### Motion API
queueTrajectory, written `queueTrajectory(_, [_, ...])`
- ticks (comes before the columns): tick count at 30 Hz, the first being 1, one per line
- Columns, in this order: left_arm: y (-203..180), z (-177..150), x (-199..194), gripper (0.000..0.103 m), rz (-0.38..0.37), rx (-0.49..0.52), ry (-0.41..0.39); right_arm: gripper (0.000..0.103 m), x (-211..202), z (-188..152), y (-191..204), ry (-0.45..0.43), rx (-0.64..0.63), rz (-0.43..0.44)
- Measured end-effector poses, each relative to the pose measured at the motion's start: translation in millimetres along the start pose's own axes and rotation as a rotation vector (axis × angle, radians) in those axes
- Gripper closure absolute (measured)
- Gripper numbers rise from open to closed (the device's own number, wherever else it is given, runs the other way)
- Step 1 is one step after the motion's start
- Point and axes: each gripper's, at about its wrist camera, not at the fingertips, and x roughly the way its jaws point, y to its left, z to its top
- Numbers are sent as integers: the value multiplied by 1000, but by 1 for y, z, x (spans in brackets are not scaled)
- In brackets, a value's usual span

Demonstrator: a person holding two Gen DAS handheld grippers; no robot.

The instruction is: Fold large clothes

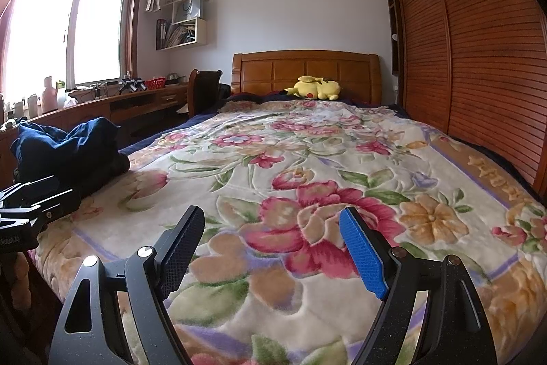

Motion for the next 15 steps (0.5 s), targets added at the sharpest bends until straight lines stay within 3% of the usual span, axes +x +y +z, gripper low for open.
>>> queueTrajectory(15, [1,0,0,7,-1,-2,-1,20,1,0,-2,1,8,-2])
